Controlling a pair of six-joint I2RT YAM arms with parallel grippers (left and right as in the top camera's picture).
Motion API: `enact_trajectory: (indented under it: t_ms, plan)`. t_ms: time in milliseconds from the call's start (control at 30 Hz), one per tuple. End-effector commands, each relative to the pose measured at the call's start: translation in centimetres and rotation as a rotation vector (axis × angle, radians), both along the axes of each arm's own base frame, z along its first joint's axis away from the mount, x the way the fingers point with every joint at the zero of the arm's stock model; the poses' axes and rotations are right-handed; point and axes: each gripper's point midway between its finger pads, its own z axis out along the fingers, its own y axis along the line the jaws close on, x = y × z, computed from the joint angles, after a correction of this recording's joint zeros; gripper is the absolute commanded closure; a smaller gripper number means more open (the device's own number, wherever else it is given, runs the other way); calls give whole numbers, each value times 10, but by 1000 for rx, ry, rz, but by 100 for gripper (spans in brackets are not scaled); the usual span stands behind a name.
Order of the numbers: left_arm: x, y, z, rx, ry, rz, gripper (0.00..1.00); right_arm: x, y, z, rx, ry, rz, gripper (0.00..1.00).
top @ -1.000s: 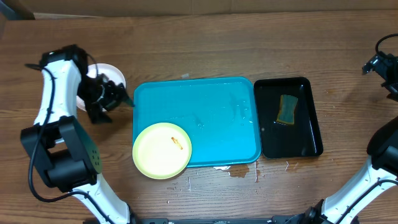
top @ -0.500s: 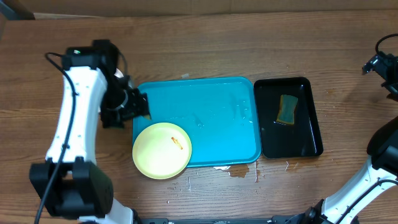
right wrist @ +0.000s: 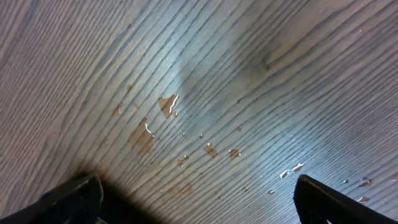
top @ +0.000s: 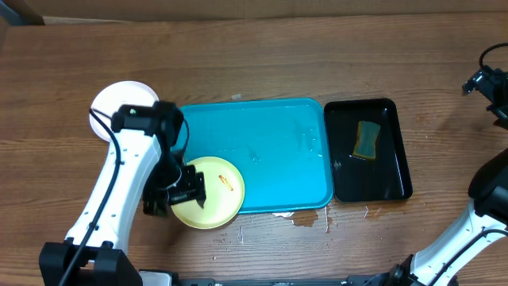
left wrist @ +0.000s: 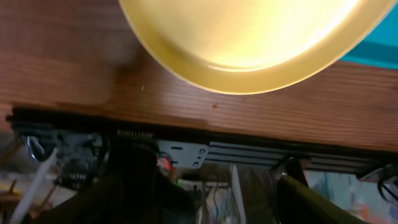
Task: Clean dirty plates on tray and stack at the side
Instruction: 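Move left gripper toward the yellow plate on the teal tray, then grip the yellow plate rim with left gripper and drag it right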
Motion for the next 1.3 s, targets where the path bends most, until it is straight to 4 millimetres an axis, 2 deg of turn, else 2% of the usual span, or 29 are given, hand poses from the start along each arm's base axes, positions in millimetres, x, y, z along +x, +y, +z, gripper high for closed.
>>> enact_trajectory:
  t_ms: [0,133,300,400,467,600,900,1033,1267]
  plan:
    - [-18,4,-13,54,56,73,22,4,-2,14,-21,-37,-4,0]
    - [-23,15,-33,154,65,164,27,4,-2,14,-21,-37,-4,0]
    - [-4,16,-52,194,-22,269,32,4,-2,14,-21,-37,-4,0]
    - [10,22,-58,241,-88,323,46,4,-2,14,-21,-37,-4,0]
    - [15,23,-61,244,-109,338,51,4,-2,14,-21,-37,-4,0]
    - [13,23,-68,244,-107,339,51,4,-2,14,-21,-37,-4,0]
    - [-8,24,-90,258,-61,351,50,4,-2,14,-21,-37,-4,0]
    - [-11,25,-96,258,-56,352,58,4,-2,14,-21,-37,-4,0]
    - [-1,17,-103,209,-95,367,71,4,-2,14,-21,-37,-4,0]
